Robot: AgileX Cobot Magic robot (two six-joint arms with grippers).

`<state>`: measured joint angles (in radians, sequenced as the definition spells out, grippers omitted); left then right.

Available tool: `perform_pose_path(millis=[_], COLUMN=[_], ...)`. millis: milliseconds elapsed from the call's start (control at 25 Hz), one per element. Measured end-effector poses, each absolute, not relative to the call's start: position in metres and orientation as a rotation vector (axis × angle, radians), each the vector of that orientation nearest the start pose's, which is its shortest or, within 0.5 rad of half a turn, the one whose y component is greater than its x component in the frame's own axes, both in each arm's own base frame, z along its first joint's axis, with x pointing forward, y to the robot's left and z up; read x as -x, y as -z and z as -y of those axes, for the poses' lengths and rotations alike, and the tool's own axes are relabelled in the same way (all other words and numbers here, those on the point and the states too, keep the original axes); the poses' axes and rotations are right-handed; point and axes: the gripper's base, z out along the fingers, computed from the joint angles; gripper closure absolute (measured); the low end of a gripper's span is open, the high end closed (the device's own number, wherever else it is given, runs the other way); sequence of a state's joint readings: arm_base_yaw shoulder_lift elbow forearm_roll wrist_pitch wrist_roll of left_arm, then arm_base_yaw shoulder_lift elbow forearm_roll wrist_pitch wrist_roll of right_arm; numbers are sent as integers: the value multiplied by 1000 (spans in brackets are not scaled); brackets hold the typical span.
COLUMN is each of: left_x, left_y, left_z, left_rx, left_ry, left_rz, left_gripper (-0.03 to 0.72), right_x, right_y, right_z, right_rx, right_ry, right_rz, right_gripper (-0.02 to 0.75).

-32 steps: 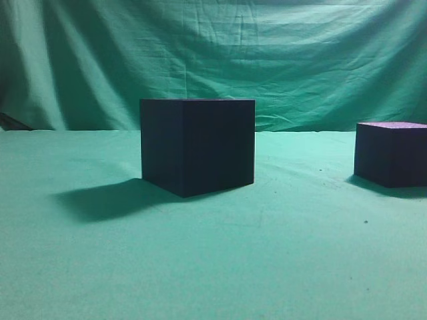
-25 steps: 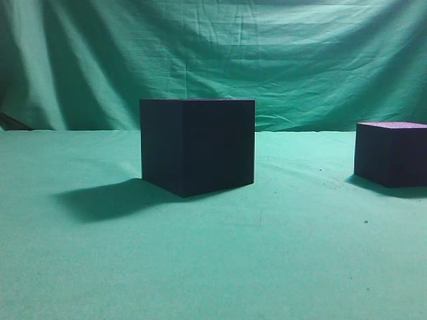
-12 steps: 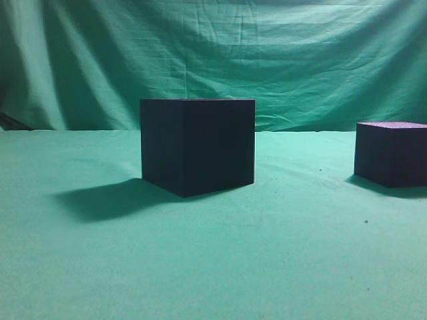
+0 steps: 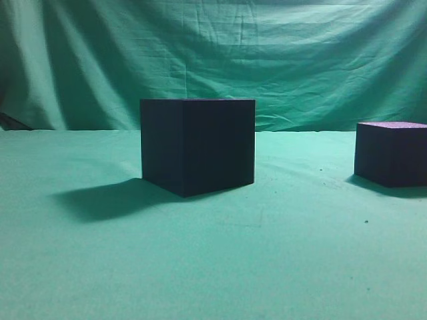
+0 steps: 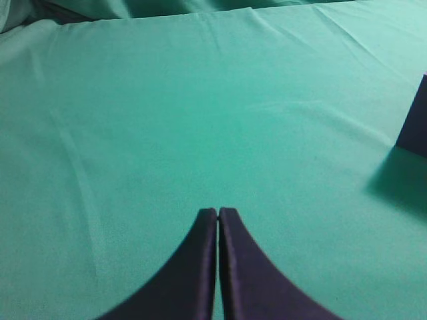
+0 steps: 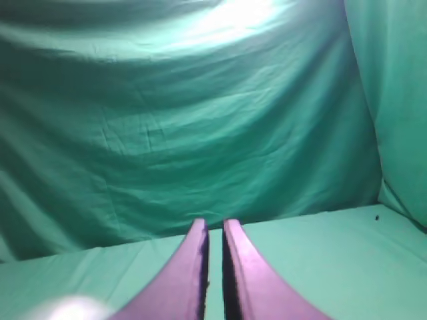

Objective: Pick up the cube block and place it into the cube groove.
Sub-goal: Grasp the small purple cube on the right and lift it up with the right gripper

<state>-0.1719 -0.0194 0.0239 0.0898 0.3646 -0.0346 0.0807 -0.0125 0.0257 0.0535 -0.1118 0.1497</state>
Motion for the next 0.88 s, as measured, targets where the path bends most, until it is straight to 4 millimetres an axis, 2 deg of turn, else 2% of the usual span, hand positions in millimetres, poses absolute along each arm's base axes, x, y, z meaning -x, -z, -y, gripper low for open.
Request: perform_pose_path(millis=[80,160,280,400,600,760,880], left_x=[-52,-52,-52,-52,-52,-52,-52], left_y=[-173,-173,-173,-173,-173,-173,-173], left_z=[6,6,6,6,6,6,6], left_rx=[-182,-182,-182,-182,-182,-182,-182], left_ry=[56,56,56,56,56,56,56], left_rz=[-1843,-1843,-1843,-1843,-1843,-1843,-1843], left_gripper=[688,688,688,688,688,688,688], right_x=[-53,-52,-58,-72,-92,-96,-98], right_y=[-224,-244,-270,-287,-285,-286,-289], right_z=[-4,-5,-6,-8,-11,-14,-15], right_rx=[-81,-59,-38,-31,-44,-46,41], right_ry=[-225,-203,-181,-172,-187,-222,-179], right_rz=[-1418,-1471,-1627,-1800,-1997,-2025,-2064], right_gripper=[672,672,672,672,672,672,672])
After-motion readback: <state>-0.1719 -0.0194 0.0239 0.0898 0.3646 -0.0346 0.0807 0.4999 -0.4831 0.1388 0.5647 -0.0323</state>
